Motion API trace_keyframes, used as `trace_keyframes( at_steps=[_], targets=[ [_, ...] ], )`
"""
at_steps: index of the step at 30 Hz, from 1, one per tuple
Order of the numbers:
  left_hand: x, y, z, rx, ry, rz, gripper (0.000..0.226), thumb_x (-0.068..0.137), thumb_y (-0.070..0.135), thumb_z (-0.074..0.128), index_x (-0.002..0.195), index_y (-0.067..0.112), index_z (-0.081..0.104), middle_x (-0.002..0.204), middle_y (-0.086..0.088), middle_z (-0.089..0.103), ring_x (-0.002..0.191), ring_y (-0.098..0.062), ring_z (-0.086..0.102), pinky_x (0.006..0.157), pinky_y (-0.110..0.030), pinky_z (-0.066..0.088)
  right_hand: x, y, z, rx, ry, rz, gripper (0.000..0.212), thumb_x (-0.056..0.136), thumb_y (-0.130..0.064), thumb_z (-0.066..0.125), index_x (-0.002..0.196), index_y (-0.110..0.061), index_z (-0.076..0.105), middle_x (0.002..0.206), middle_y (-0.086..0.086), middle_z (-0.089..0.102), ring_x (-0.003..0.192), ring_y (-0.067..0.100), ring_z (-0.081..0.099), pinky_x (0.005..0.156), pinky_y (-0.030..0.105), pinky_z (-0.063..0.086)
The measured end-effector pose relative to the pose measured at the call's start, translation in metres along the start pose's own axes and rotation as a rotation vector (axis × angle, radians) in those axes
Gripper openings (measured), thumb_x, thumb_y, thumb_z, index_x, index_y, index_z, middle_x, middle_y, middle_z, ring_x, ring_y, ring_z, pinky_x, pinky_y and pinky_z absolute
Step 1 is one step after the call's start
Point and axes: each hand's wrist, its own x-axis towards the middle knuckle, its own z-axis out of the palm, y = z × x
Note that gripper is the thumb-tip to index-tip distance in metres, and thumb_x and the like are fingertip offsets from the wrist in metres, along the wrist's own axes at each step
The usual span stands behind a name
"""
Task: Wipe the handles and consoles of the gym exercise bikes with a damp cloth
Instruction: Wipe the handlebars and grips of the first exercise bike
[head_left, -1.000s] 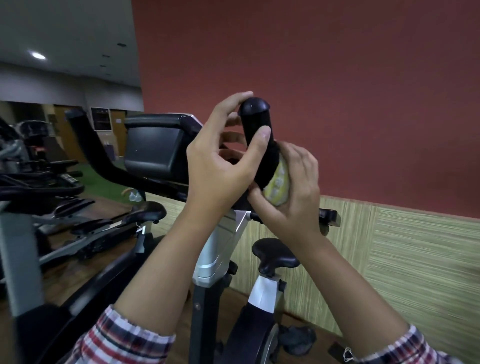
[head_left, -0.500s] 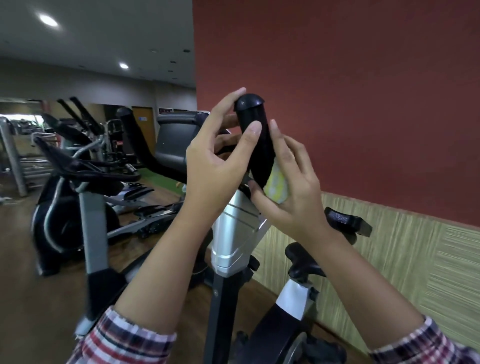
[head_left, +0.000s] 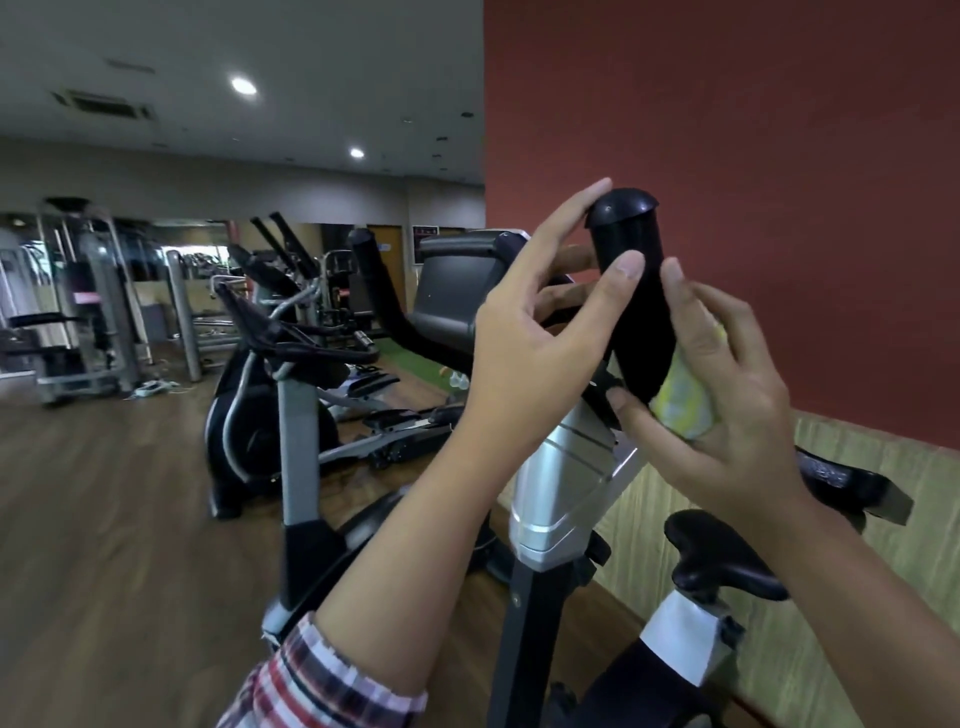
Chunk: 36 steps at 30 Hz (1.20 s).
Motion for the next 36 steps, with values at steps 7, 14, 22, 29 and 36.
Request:
trace_keyframes(
  at_steps=[7, 14, 22, 29, 36],
  targets=[
    [-0.007, 0.0, 0.011, 0.102, 0.08, 0.045, 0.042, 0.093, 0.017, 0.061, 0.131, 0.032, 0.052, 0.085, 0.012, 0.055, 0.074, -0.001, 0.057, 0.083, -0.023, 0.049, -0.016, 0.027, -0.015, 0.102, -0.21, -0.031, 0.076, 0.081, -0.044, 0.062, 0.146, -0.053, 0.023, 0.135, -0.02, 0.036, 0.128, -0.011, 0.035, 0.099, 0.004, 0.033],
    [-0.017, 0.008, 0.034, 0.133, 0.278, 0.023, 0.047, 0.089, 0.023, 0.062, 0.135, 0.023, 0.053, 0.115, -0.024, 0.062, 0.107, -0.034, 0.063, 0.095, -0.055, 0.05, 0.009, 0.029, -0.016, 0.451, -0.392, -0.025, 0.074, 0.082, -0.042, 0.065, 0.139, -0.065, 0.022, 0.134, -0.027, 0.03, 0.127, -0.016, 0.032, 0.098, -0.001, 0.027],
    [-0.027, 0.013, 0.051, 0.124, 0.416, -0.064, 0.041, 0.097, 0.011, 0.053, 0.137, 0.018, 0.05, 0.098, -0.004, 0.073, 0.091, -0.017, 0.068, 0.08, -0.03, 0.055, -0.003, 0.058, -0.038, 0.453, -0.703, -0.013, 0.093, 0.086, -0.042, 0.067, 0.141, -0.065, -0.004, 0.128, -0.045, 0.032, 0.119, -0.008, 0.042, 0.098, 0.016, 0.039],
    [-0.03, 0.016, 0.063, 0.165, 0.501, -0.068, 0.041, 0.096, 0.01, 0.053, 0.135, 0.021, 0.049, 0.097, -0.002, 0.074, 0.098, -0.021, 0.069, 0.09, -0.036, 0.056, 0.0, 0.058, -0.039, 0.534, -0.717, -0.035, 0.084, 0.087, -0.043, 0.066, 0.136, -0.072, 0.005, 0.134, -0.038, 0.033, 0.123, -0.005, 0.045, 0.103, 0.026, 0.041],
    [-0.036, 0.015, 0.065, 0.204, 0.517, -0.055, 0.042, 0.092, 0.015, 0.061, 0.129, 0.03, 0.05, 0.119, -0.013, 0.066, 0.114, -0.026, 0.063, 0.099, -0.048, 0.05, 0.007, 0.054, -0.037, 0.716, -0.736, 0.031, 0.084, 0.086, -0.029, 0.073, 0.139, -0.066, 0.02, 0.145, -0.026, 0.034, 0.138, -0.005, 0.033, 0.116, 0.035, 0.031]
  ],
)
